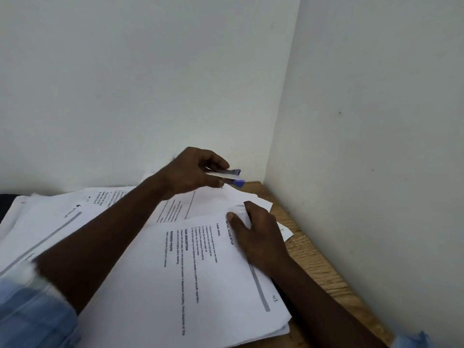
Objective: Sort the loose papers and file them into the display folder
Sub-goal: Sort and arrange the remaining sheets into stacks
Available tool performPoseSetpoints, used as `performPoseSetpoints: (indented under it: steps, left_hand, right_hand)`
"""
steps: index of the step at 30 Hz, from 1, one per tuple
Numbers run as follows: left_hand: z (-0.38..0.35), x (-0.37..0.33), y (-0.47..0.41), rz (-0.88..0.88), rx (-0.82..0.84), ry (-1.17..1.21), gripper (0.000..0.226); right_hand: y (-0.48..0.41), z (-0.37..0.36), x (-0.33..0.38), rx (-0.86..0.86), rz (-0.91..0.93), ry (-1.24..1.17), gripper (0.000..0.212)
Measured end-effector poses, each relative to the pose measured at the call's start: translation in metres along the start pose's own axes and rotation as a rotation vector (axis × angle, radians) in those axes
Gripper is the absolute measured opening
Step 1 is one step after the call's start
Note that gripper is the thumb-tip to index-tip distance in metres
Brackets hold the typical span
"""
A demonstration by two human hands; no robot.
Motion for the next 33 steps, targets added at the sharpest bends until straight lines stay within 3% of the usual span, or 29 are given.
performPoseSetpoints:
  steps: [3, 6, 11, 15, 18, 22, 25, 28, 33]
  left_hand:
    - [-0.022, 0.001, -0.032, -0.012, 0.054, -0.235, 0.038]
    - [-0.044, -0.011, -0.064, -0.073, 0.072, -0.422, 0.034]
    - [-0.077, -0.004, -0.097, -0.034, -0.096, -0.459, 0.027]
    - [-0.104, 0.029, -0.11, 0.1, 0.051, -0.601, 0.029]
    - [-0.105, 0.03, -0.111, 0.089, 0.129, -0.758, 0.026]
    - [-0.087, 0.017, -0.099, 0.056, 0.142, -0.792, 0.032]
    - [-0.063, -0.008, -0.069, 0.004, 0.068, -0.611, 0.03]
    - [-0.041, -0.034, -0.018, -0.039, 0.083, -0.467, 0.025]
    - [-0.002, -0.057, 0.072, -0.017, 0.191, -0.476, 0.04]
  right_hand:
    - [0.0, -0.007, 0.001, 0.049, -0.005, 0.076, 0.052]
    - [-0.001, -0.007, 0.001, 0.065, -0.001, 0.106, 0.049]
    - [0.0, -0.006, 0.004, 0.129, 0.009, 0.148, 0.057]
    - [0.0, -0.007, 0.009, 0.169, 0.019, 0.169, 0.054]
    - [0.0, -0.006, 0.012, 0.174, 0.024, 0.201, 0.052]
    - [0.0, -0.009, 0.011, 0.189, 0.032, 0.215, 0.051]
    - [-0.002, -0.004, 0.007, 0.159, -0.002, 0.114, 0.053]
    - [-0.005, -0.002, 0.009, 0.1, -0.045, -0.197, 0.053]
    - [-0.004, 0.008, 0.041, 0.06, 0.117, -0.49, 0.029]
Point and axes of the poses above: each hand's wrist, its own y-axis away from the middle knuckle, its own z-axis out of the back of the hand, x = y × z, the point moved 8 cm from there along -y, towards the middle knuckle, and after that the axes turned 9 degrees about -y, right-handed, at the moved point
